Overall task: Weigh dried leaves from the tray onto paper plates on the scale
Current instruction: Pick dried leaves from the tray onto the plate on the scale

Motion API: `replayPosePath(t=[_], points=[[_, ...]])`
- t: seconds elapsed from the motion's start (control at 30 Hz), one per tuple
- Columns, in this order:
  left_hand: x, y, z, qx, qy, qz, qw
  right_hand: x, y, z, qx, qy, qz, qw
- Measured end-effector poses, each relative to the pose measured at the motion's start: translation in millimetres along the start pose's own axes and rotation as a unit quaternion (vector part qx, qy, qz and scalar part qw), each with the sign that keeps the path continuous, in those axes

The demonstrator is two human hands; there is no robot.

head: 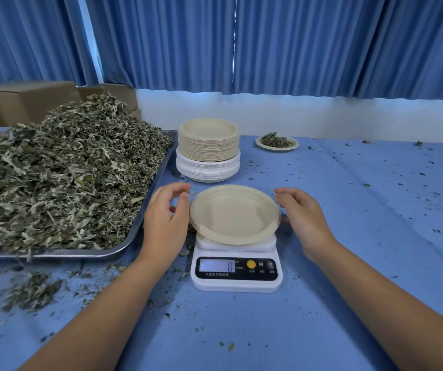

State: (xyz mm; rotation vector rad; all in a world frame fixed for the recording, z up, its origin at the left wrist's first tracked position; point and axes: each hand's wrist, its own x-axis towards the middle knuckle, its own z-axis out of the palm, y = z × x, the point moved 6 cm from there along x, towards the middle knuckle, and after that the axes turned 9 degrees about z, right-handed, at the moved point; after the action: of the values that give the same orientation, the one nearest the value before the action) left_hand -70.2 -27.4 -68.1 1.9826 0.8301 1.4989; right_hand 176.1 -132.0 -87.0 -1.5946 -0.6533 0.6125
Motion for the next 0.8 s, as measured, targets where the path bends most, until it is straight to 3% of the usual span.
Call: replayPosePath(t=[0.13, 0.23, 0.33, 0.5, 0.67, 0.8], points=[[1, -4, 0, -0.006, 0.005, -0.006, 1.0, -3, -3, -12, -0.01, 0.051, -0.034, 0.998], [1, -8, -1, -0.012, 0.014, -0.026, 0.999, -14, -9, -18, -0.007, 0.062, -0.105, 0.993], [1, -14, -1, -0.014, 0.021, -0.06, 0.998, -27, -12, -18, -0.024, 0.032, -0.162, 0.986], [-2, -23, 1, -0.033, 0.029, -0.112, 0.993, -37, -14, -16, -0.049, 0.0, -0.178, 0.983], [-2, -28, 0, -0.036, 0.028, -0.127, 0.991, -63, -19, -6, -0.158, -0.078, -0.304, 0.936], [-2, -29, 1, -0.037, 0.026, -0.124, 0.991, -78, -13, -2, -0.197, -0.142, -0.345, 0.907]])
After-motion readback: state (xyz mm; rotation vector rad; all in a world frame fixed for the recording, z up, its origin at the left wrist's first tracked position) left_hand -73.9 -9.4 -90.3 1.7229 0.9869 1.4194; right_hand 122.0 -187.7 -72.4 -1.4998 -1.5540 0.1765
